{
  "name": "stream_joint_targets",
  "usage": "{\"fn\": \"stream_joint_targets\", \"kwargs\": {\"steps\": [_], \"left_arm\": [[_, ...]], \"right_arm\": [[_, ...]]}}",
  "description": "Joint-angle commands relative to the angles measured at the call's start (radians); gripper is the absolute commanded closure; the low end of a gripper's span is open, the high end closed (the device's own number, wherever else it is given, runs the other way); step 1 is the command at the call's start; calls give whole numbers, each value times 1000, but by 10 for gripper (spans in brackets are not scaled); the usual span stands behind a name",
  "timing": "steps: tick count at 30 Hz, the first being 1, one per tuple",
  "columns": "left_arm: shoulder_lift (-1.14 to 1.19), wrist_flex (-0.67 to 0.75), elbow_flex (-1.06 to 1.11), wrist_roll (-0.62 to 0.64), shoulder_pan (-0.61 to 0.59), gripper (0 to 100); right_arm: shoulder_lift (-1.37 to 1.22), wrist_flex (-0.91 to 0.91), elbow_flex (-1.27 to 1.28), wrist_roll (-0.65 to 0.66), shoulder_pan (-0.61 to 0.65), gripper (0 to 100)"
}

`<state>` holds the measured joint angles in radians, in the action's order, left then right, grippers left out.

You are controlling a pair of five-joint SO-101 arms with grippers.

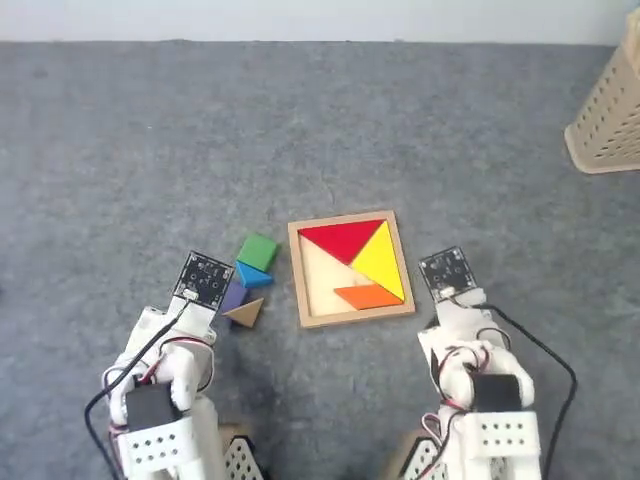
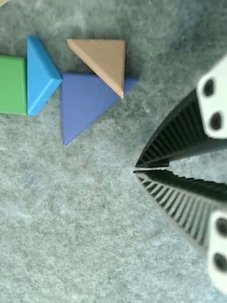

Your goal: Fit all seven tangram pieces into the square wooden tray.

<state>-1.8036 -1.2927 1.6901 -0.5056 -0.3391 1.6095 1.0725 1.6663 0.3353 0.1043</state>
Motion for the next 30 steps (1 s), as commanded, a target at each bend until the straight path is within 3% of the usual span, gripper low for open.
{"fn": "stream_joint_targets", "kwargs": {"steps": [1, 6, 30], "left_arm": [[-12, -3, -4, -11, -5, 987], [-12, -3, -4, -11, -5, 987], [-12, -3, -4, -11, -2, 987]], "right_arm": [[142, 53, 20, 12, -27, 992], [203, 137, 17, 11, -33, 992], [157, 137, 18, 11, -39, 992]]}}
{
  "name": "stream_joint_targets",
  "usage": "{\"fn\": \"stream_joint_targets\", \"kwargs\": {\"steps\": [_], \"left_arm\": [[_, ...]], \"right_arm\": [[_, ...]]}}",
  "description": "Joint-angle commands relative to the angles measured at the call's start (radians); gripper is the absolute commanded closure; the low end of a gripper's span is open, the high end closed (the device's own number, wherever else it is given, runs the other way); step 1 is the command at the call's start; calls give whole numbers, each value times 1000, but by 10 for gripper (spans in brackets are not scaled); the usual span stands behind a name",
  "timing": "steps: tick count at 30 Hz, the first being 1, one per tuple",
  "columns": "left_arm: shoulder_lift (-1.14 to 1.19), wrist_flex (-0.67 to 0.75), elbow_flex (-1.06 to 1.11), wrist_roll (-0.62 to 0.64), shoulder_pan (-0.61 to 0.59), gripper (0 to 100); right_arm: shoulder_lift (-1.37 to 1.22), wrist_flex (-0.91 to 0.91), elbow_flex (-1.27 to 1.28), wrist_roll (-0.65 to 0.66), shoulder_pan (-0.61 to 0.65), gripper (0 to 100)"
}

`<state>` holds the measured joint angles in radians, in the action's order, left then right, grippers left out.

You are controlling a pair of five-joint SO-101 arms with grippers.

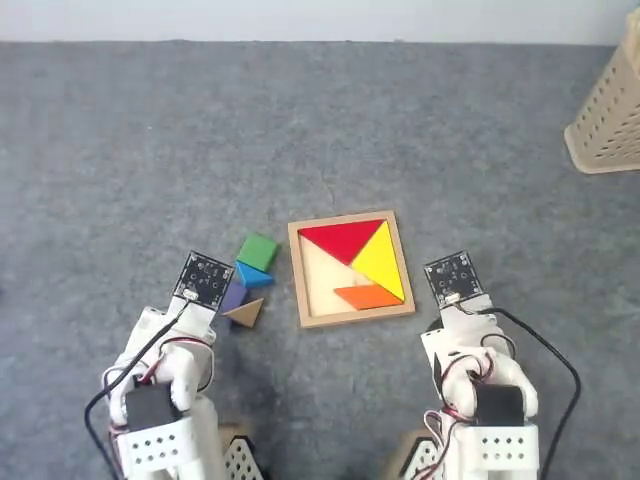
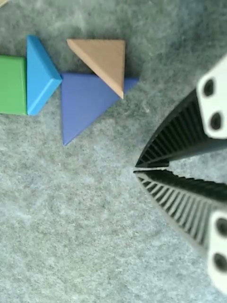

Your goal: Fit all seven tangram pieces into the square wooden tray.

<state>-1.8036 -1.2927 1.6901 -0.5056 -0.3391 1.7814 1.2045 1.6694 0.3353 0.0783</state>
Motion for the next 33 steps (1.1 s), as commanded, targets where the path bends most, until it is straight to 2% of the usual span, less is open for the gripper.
{"fn": "stream_joint_targets", "kwargs": {"steps": [1, 10, 33], "left_arm": [[-12, -3, -4, -11, -2, 987], [-12, -3, -4, -11, -2, 987], [-12, -3, -4, -11, 0, 986]], "right_arm": [[-15, 5, 15, 11, -13, 992], [-7, 5, 15, 11, -65, 992], [-8, 5, 15, 11, -62, 992]]}}
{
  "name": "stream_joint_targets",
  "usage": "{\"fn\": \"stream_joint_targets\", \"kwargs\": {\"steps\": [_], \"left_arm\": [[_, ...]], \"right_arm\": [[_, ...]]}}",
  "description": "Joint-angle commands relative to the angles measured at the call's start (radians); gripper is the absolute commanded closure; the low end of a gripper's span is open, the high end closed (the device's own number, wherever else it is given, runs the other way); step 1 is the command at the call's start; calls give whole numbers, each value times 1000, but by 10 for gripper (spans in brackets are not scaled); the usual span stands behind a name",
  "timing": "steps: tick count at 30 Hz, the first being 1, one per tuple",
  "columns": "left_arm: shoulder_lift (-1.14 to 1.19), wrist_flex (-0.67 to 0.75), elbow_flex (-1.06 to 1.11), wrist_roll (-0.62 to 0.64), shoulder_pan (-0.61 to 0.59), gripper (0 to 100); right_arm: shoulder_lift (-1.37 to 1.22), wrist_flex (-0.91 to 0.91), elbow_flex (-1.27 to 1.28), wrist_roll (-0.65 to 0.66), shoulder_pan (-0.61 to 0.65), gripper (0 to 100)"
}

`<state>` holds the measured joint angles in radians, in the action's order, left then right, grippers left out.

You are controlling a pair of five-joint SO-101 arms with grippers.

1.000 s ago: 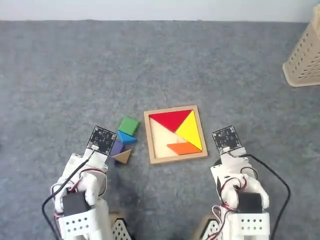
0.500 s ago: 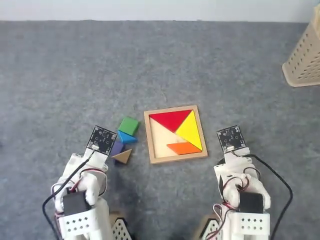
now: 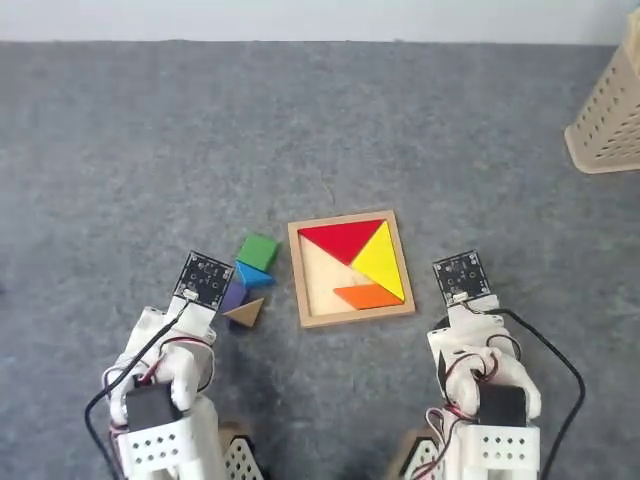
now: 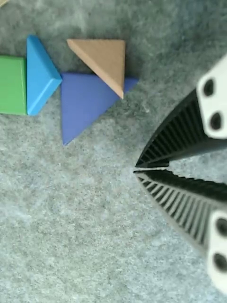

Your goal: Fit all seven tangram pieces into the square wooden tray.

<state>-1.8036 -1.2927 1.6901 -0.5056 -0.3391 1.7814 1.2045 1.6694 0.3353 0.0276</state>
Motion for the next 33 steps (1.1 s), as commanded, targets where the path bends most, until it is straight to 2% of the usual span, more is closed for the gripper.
{"fn": "stream_joint_targets", "kwargs": {"steps": [1, 10, 15, 19, 23, 27, 30, 33], "left_arm": [[-12, -3, -4, -11, 0, 986], [-12, 32, -4, -11, -6, 986], [-12, 158, -8, -12, -32, 987], [-6, 216, -96, -12, -63, 985], [9, 144, -263, -35, -61, 984], [216, 55, -493, -60, -61, 984], [511, -26, -697, -63, -46, 984], [802, -138, -901, -34, 23, 984]], "right_arm": [[-8, 5, 15, 11, -12, 992], [-8, 5, 15, 11, -12, 992], [-8, 5, 15, 11, -13, 992], [-8, 5, 15, 11, -13, 992], [-8, 5, 15, 11, -13, 992], [-8, 5, 15, 11, -13, 992], [-8, 5, 15, 11, -13, 992], [-8, 5, 15, 11, -12, 992]]}}
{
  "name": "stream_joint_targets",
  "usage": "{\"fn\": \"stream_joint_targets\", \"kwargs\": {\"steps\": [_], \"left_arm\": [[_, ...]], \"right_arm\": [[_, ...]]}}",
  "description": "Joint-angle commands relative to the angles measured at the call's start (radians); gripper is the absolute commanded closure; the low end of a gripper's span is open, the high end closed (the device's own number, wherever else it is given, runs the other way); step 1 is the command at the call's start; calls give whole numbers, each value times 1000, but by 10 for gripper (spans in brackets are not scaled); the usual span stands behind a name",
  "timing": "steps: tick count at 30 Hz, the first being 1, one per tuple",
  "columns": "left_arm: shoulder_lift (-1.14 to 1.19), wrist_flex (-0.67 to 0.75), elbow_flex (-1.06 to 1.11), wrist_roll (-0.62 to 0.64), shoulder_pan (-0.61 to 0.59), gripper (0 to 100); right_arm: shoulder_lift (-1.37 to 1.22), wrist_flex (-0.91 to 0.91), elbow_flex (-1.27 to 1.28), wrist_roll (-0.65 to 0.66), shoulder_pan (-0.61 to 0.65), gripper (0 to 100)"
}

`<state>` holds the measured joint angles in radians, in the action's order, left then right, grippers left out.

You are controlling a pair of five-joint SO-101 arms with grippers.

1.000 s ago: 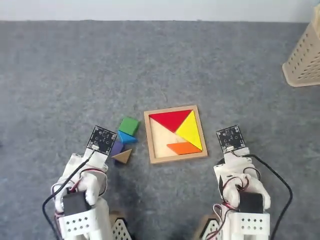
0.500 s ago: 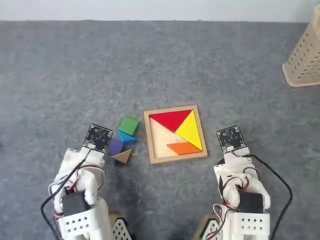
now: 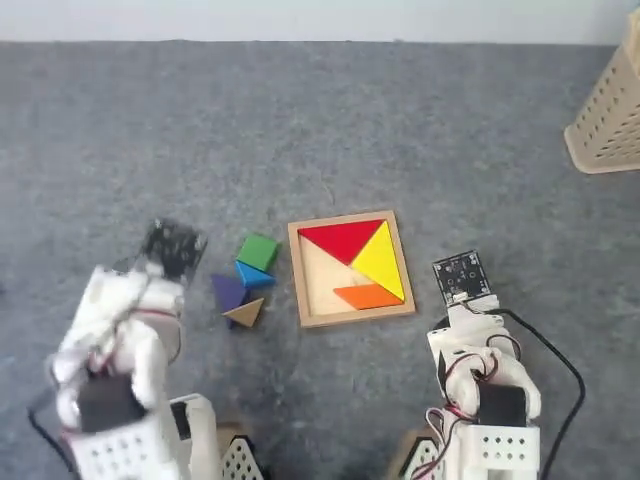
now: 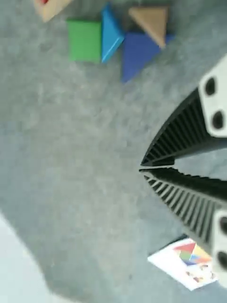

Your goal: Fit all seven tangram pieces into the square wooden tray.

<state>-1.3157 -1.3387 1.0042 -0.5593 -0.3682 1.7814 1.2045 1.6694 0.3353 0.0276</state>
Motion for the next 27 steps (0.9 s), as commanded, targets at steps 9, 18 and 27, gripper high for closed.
{"fn": "stream_joint_targets", "kwargs": {"steps": [9, 18, 27], "left_arm": [[859, -121, -386, 218, 408, 914], [1082, -9, -282, 72, 359, 855], [1209, 89, -277, 61, 351, 837]], "right_arm": [[-8, 5, 15, 11, -12, 992], [-8, 5, 15, 11, -12, 992], [-8, 5, 15, 11, -12, 992]]}}
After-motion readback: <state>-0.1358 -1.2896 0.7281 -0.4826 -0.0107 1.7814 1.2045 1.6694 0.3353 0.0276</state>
